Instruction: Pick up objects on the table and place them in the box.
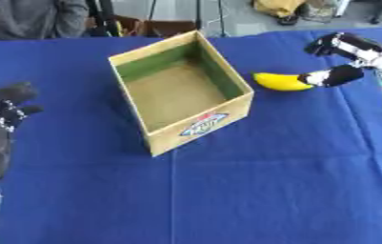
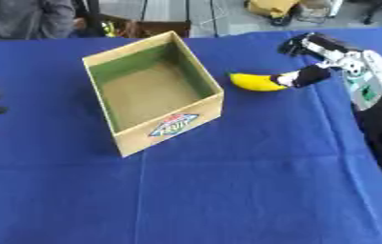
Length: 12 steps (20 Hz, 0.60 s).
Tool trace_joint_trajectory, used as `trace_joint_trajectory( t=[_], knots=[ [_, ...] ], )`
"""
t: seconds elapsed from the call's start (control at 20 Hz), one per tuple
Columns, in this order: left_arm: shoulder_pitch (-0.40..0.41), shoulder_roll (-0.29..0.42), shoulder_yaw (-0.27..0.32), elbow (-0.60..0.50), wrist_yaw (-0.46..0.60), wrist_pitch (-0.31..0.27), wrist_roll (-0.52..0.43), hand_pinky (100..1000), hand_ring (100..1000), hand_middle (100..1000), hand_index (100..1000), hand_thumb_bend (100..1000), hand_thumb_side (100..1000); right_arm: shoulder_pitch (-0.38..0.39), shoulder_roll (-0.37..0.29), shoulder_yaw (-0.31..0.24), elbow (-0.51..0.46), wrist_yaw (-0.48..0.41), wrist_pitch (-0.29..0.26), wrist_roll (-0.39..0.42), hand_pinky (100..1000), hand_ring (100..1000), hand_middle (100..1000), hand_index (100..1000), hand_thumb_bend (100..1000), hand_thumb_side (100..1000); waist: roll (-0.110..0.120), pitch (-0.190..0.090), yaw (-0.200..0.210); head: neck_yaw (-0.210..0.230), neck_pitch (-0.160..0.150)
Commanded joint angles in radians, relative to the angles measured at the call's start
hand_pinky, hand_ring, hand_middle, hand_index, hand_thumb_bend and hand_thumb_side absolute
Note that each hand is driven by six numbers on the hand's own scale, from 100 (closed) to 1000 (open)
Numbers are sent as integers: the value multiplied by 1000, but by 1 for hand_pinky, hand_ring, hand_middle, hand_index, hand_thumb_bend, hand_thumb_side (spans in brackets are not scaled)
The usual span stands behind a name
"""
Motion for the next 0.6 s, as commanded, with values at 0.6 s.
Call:
trace_joint_trajectory(
  t=[0.6],
  knots=[
    [-15, 21, -3, -14, 1, 0, -5, 742, 807, 743, 686, 432, 1000, -24, 20, 19, 13, 58, -43, 22, 808, 764, 734, 818, 395, 407, -3, -13, 4, -8, 3]
  ],
)
